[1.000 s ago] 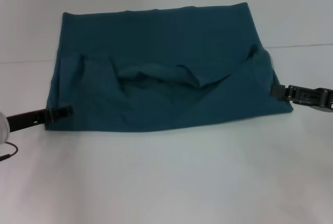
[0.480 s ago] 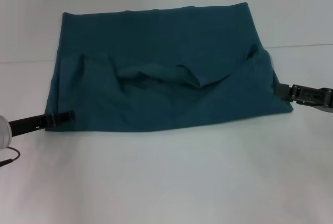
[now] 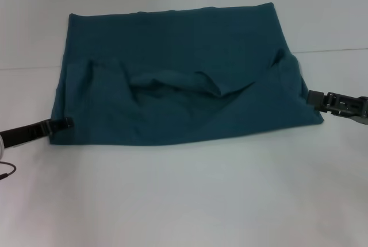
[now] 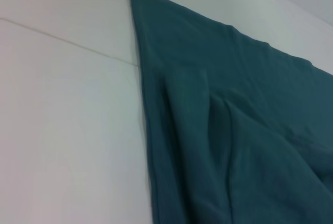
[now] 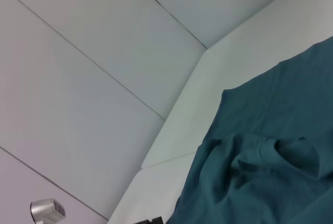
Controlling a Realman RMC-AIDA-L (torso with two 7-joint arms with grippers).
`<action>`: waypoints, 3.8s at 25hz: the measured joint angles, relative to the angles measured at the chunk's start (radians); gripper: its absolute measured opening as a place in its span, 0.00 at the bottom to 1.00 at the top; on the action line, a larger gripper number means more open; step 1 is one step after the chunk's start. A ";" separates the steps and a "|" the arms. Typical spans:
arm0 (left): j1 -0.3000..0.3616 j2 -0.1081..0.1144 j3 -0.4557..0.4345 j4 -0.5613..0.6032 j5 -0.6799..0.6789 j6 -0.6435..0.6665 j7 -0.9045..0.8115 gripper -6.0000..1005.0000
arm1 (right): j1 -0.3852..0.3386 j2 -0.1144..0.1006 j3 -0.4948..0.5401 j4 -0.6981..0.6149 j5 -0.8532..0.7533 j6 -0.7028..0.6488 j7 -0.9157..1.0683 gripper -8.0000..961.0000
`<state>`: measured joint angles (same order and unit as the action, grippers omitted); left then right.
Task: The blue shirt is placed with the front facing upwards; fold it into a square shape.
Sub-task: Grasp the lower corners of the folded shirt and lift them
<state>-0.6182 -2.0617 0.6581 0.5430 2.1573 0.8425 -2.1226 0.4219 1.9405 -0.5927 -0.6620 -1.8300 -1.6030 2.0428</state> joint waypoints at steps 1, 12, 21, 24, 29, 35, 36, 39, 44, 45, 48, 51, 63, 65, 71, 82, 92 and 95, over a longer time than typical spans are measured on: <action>0.000 0.000 0.001 -0.001 0.005 0.000 -0.002 0.66 | 0.000 0.000 0.000 0.000 0.000 0.000 0.000 0.95; -0.001 -0.006 0.022 -0.003 0.021 0.004 -0.008 0.66 | 0.000 0.000 0.001 0.001 0.000 0.000 -0.003 0.95; -0.026 -0.017 0.039 -0.005 0.021 0.005 -0.008 0.66 | -0.001 0.000 0.004 0.001 0.000 0.000 -0.007 0.95; -0.040 -0.018 0.039 -0.013 0.016 0.008 -0.008 0.66 | -0.002 0.000 0.008 0.002 0.000 -0.001 -0.007 0.95; -0.051 -0.016 0.027 -0.017 0.000 0.036 -0.014 0.66 | -0.003 0.000 0.009 0.002 0.000 -0.001 -0.007 0.95; -0.049 -0.008 0.028 -0.014 0.019 -0.008 -0.074 0.66 | -0.003 -0.001 0.010 0.002 0.000 0.000 -0.008 0.95; -0.048 -0.008 0.030 -0.016 0.021 -0.019 -0.077 0.66 | -0.003 -0.001 0.010 0.002 0.000 0.000 -0.008 0.95; -0.049 -0.009 0.044 -0.023 0.023 -0.047 -0.083 0.66 | -0.003 -0.001 0.010 0.002 0.000 0.000 -0.008 0.95; -0.058 -0.013 0.054 -0.032 0.064 -0.070 -0.102 0.66 | -0.003 -0.002 0.010 0.002 0.000 0.000 -0.008 0.95; -0.058 -0.014 0.056 -0.032 0.069 -0.068 -0.107 0.66 | -0.003 -0.002 0.010 0.003 0.000 0.000 -0.007 0.95; -0.056 -0.014 0.058 -0.029 0.069 -0.044 -0.113 0.66 | -0.003 -0.002 0.010 0.003 0.000 0.000 -0.006 0.95; -0.052 -0.015 0.052 -0.017 0.061 -0.005 -0.115 0.65 | -0.003 -0.002 0.016 0.002 0.000 -0.003 -0.004 0.95; -0.068 -0.030 0.080 0.038 0.144 -0.025 -0.252 0.54 | -0.015 -0.002 0.033 0.002 0.000 -0.009 -0.004 0.95; -0.064 -0.036 0.080 0.049 0.144 -0.025 -0.252 0.46 | -0.015 -0.002 0.036 0.002 0.000 -0.009 -0.004 0.95; -0.061 -0.038 0.080 0.055 0.144 -0.019 -0.252 0.23 | -0.015 -0.003 0.036 0.002 0.000 -0.009 -0.002 0.95; -0.060 -0.001 0.051 0.104 0.052 0.159 -0.272 0.04 | 0.026 -0.069 0.033 -0.010 -0.159 0.012 0.026 0.95; -0.079 0.012 0.051 0.099 0.045 0.155 -0.309 0.04 | 0.171 -0.124 0.026 -0.013 -0.381 0.229 0.266 0.95; -0.085 0.012 0.050 0.099 0.044 0.155 -0.321 0.04 | 0.240 -0.122 0.024 -0.012 -0.492 0.274 0.317 0.95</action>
<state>-0.7030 -2.0495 0.7086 0.6420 2.2016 0.9974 -2.4433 0.6622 1.8181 -0.5682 -0.6741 -2.3222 -1.3292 2.3603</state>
